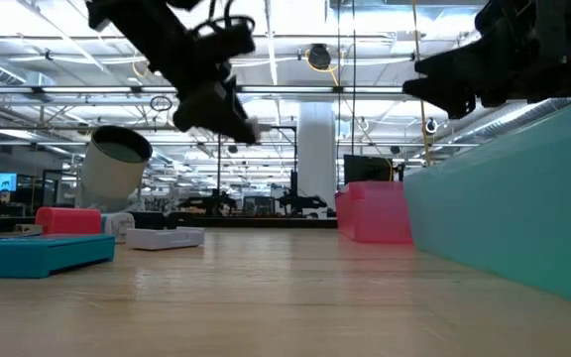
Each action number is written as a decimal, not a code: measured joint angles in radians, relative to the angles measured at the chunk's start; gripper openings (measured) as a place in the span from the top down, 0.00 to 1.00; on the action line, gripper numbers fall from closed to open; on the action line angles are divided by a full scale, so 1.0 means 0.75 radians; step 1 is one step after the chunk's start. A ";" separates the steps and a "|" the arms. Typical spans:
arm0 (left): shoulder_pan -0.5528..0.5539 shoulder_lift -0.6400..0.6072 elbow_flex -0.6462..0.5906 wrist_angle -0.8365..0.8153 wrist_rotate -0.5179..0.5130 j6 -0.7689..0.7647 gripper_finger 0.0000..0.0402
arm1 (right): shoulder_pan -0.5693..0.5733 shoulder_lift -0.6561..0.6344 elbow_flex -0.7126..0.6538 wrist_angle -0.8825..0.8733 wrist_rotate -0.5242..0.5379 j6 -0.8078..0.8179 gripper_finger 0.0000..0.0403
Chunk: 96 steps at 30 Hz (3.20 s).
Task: Pick & Place Office items
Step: Put the violet charger adapter into the red bin
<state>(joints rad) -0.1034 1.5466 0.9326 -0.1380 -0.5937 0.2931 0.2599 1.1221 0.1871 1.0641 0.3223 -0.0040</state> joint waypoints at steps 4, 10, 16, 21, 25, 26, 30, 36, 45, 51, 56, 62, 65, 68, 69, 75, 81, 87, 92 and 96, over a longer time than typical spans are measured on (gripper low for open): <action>-0.075 -0.004 0.001 0.104 -0.041 0.130 0.66 | -0.016 0.001 0.000 -0.033 0.065 0.093 0.37; -0.139 -0.003 0.001 0.261 -0.049 0.244 0.67 | -0.043 0.036 0.000 -0.030 0.064 0.237 0.37; -0.197 -0.004 0.001 0.455 -0.050 0.464 0.62 | -0.049 0.175 0.078 -0.030 0.098 0.261 0.37; -0.207 -0.004 0.002 0.501 -0.082 0.567 0.67 | -0.072 0.344 0.238 -0.030 0.094 0.269 0.37; -0.207 -0.004 0.002 0.482 -0.154 0.586 0.67 | -0.103 0.466 0.366 -0.030 0.083 0.314 0.37; -0.208 -0.004 0.002 0.475 -0.165 0.587 0.67 | -0.114 0.488 0.392 -0.030 0.053 0.352 0.37; -0.233 -0.004 0.002 0.462 -0.189 0.610 0.63 | -0.190 0.574 0.491 -0.032 -0.196 0.584 0.36; -0.262 -0.004 0.003 0.463 -0.194 0.615 0.67 | -0.280 0.665 0.608 -0.034 -0.330 0.756 0.26; -0.267 -0.005 0.004 0.412 -0.245 0.607 0.63 | -0.284 0.687 0.701 -0.029 -0.483 0.742 0.17; -0.266 -0.005 0.003 0.420 -0.246 0.610 0.67 | -0.283 0.687 0.762 -0.058 -0.413 0.726 0.19; -0.266 -0.005 0.004 0.419 -0.247 0.604 0.67 | -0.284 0.687 0.841 -0.223 -0.379 0.720 0.19; -0.266 -0.005 0.003 0.419 -0.265 0.600 0.63 | -0.284 0.687 0.862 -0.291 -0.324 0.735 0.19; -0.266 -0.005 0.003 0.420 -0.268 0.588 0.64 | -0.284 0.687 0.862 -0.293 -0.325 0.757 0.21; -0.266 -0.005 0.003 0.421 -0.268 0.581 0.67 | -0.284 0.687 0.862 -0.317 -0.326 0.759 0.25; -0.266 -0.005 0.003 0.421 -0.268 0.579 0.67 | -0.283 0.687 0.862 -0.319 -0.327 0.763 0.27; -0.266 -0.005 0.003 0.421 -0.269 0.565 0.63 | -0.284 0.687 0.862 -0.319 -0.327 0.783 0.41; -0.265 -0.005 0.003 0.416 -0.272 0.539 0.63 | -0.283 0.687 0.862 -0.316 -0.333 0.783 0.59; -0.266 -0.005 0.003 0.406 -0.273 0.446 0.67 | -0.284 0.687 0.862 -0.319 -0.369 0.777 0.68; -0.283 -0.005 0.003 0.428 -0.259 0.256 0.50 | -0.284 0.686 0.861 -0.318 -0.437 0.733 0.68; -0.332 -0.005 0.003 0.425 -0.317 0.154 0.37 | -0.283 0.652 0.834 -0.319 -0.436 0.683 0.68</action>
<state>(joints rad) -0.3520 1.5425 0.9352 0.1808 -0.8317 0.4089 0.0475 1.6114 0.8129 0.8253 -0.0048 0.5080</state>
